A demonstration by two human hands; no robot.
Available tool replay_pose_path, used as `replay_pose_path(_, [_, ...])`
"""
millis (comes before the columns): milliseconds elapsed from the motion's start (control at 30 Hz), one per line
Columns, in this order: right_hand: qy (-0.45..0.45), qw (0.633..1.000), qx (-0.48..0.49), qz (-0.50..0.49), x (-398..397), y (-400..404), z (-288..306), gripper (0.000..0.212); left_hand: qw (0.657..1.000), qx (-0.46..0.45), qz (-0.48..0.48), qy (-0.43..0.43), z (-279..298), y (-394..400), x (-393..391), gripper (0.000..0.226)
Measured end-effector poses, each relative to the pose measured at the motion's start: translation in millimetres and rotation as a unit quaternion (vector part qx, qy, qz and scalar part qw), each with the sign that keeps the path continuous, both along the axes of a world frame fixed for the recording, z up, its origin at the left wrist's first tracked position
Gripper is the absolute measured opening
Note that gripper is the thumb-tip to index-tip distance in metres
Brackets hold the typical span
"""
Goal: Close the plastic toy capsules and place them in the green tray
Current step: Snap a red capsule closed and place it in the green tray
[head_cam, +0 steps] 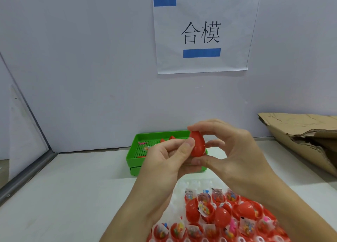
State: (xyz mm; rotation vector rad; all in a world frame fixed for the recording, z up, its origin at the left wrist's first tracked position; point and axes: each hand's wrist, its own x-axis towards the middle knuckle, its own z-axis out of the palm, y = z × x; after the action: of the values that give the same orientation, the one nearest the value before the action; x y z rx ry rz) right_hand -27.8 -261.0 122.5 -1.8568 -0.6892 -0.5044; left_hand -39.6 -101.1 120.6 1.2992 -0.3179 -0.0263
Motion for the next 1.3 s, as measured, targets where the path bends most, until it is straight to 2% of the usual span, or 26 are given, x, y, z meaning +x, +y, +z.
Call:
replay_pose_path(100, [0.03,0.999,0.022,0.03,1.3,-2.1,-2.0,0.052,0.993,0.064,0.081,-0.05,-1.5,-1.7,-1.6,0.031])
replay_pose_path(200, [0.103,0.99,0.077,0.061,2.2,-4.3,-2.0,0.038,0.947,0.181,0.221,-0.148,-3.1,-1.1,-1.0,0.017])
replay_pose_path(300, [0.168,0.972,0.148,0.064,4.1,-0.9,-4.0,0.032,0.904,0.238,0.28,-0.219,-3.9,-1.4,-1.3,0.026])
replay_pose_path(367, [0.181,0.967,0.168,0.055,5.9,0.6,-6.4,0.031,0.889,0.258,0.28,-0.255,-4.2,-2.2,-2.0,0.031])
replay_pose_path(400, [0.185,0.964,0.182,0.061,6.6,0.7,-7.0,0.029,0.892,0.252,0.272,-0.259,-3.5,-2.7,-2.9,0.033])
replay_pose_path(533, [0.215,0.936,0.254,0.113,7.5,-2.6,-5.6,0.031,0.94,0.151,0.216,-0.214,-0.5,-2.3,-3.2,0.035])
replay_pose_path(700, [0.196,0.946,0.241,0.095,3.8,-2.4,-1.0,0.034,0.956,0.13,0.177,-0.197,2.3,2.4,-1.5,0.034])
replay_pose_path(833, [0.129,0.969,0.209,0.037,-2.1,2.4,3.1,0.022,0.936,0.157,0.22,-0.226,0.8,1.7,-2.8,0.041])
replay_pose_path(967, [0.092,0.977,0.192,0.007,-7.1,8.4,5.9,0.015,0.894,0.211,0.271,-0.287,0.0,3.8,-3.7,0.048])
replay_pose_path(1100, [0.082,0.983,0.165,-0.024,-7.3,8.8,7.2,0.027,0.85,0.265,0.304,-0.339,-5.0,2.0,-1.5,0.043])
replay_pose_path(1233, [0.095,0.987,0.128,-0.034,-6.8,5.2,7.2,0.028,0.873,0.257,0.268,-0.315,-8.7,0.7,-0.4,0.032])
replay_pose_path(1300, [0.103,0.989,0.098,-0.035,-5.4,0.6,7.4,0.021,0.885,0.267,0.232,-0.302,-9.8,-2.8,-1.8,0.023])
